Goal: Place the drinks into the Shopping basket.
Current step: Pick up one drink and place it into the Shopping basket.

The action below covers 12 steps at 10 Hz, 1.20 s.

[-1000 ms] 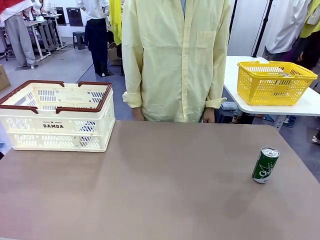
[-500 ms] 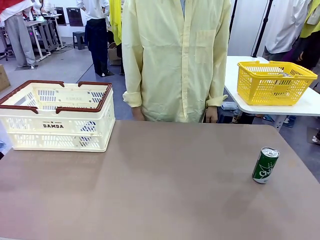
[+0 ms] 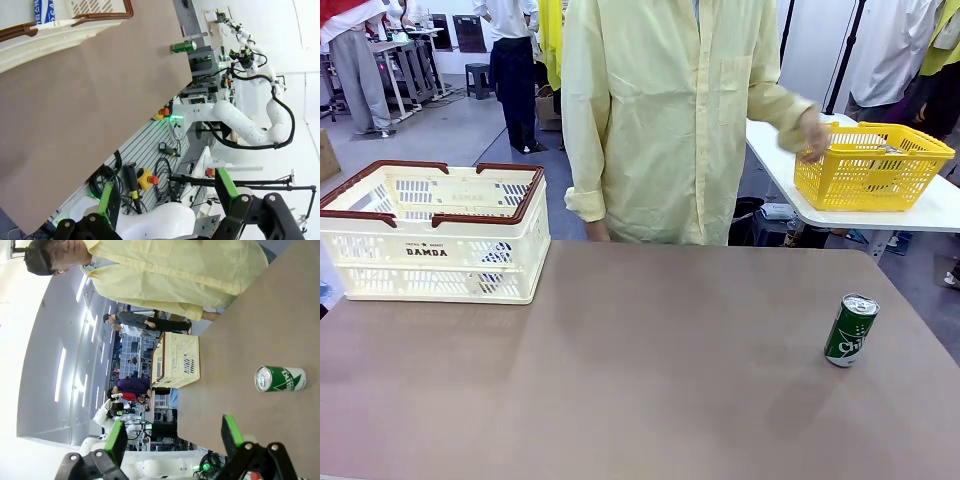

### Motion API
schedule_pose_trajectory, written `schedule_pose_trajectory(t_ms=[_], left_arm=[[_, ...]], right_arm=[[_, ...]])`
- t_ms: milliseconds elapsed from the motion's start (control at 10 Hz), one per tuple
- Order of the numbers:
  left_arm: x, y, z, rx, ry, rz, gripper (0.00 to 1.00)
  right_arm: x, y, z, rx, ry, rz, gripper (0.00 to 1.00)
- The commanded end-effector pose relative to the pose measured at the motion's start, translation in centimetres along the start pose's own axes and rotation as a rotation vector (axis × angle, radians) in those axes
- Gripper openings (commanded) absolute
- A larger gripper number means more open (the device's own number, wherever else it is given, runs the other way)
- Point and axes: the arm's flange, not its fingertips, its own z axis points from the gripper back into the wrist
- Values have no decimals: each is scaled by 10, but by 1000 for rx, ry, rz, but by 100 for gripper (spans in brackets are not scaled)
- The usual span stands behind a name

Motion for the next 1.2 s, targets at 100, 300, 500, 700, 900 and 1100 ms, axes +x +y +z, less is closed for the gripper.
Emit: schedule_pose_trajectory(t_ms=[100,300,500,700,900,1100], left_arm=[[-1,-1,1,-9,-3,10,100],[-1,-1,1,-9,-3,10,100],[-1,-1,1,-9,-3,10,100],[-1,-1,1,-9,-3,10,100],[-1,-1,1,-9,-3,10,100],[-1,-1,1,-9,-3,10,100]], right_arm=[[-9,43,-72,-367,366,165,100],[-8,58,-132,-738,610,284,100],[-10,70,-168,-1021,567,381,100],[-21,78,-193,-1164,465,540,100],[-19,82,-192,-1026,514,453,100],[-19,82,-192,-1026,514,453,100]])
